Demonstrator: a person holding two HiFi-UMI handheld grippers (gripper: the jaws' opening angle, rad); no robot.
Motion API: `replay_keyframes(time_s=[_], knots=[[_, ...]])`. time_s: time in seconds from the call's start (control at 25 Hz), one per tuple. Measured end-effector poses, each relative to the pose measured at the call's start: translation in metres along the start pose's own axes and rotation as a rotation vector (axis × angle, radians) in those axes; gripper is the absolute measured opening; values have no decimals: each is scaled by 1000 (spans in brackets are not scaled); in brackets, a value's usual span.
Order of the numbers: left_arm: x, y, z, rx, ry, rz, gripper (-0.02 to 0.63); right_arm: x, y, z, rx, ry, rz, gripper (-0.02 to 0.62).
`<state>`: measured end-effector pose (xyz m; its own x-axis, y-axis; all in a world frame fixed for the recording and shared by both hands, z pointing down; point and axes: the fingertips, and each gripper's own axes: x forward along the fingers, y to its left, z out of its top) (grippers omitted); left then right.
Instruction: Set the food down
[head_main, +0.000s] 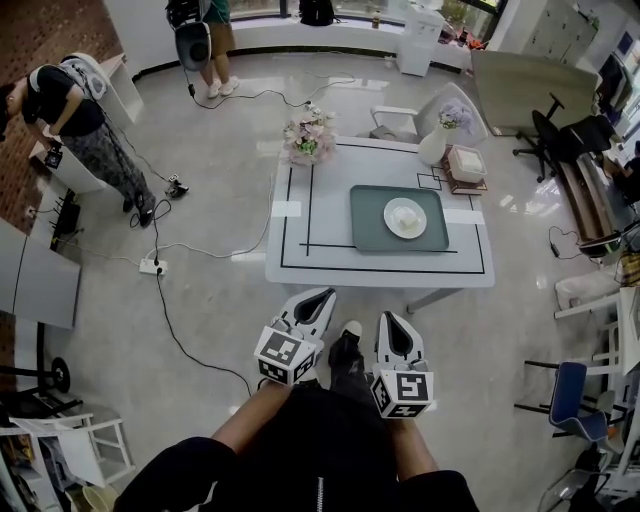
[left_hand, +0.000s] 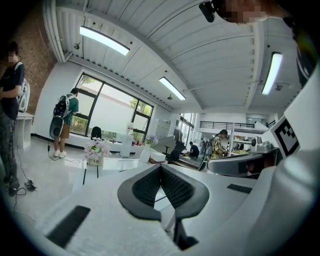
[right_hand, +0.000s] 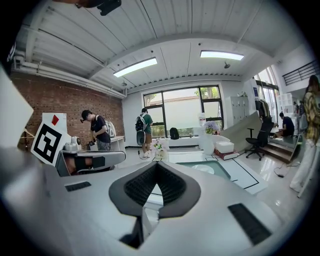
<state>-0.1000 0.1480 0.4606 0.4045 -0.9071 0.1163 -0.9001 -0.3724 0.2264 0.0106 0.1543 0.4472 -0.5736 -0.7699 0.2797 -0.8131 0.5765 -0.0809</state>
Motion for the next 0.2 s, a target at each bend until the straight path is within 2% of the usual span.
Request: replay_keyframes(time_s=[0.2], knots=[[-6, 1, 0, -7, 0, -4, 5, -1, 9, 1, -5, 3, 2, 9]])
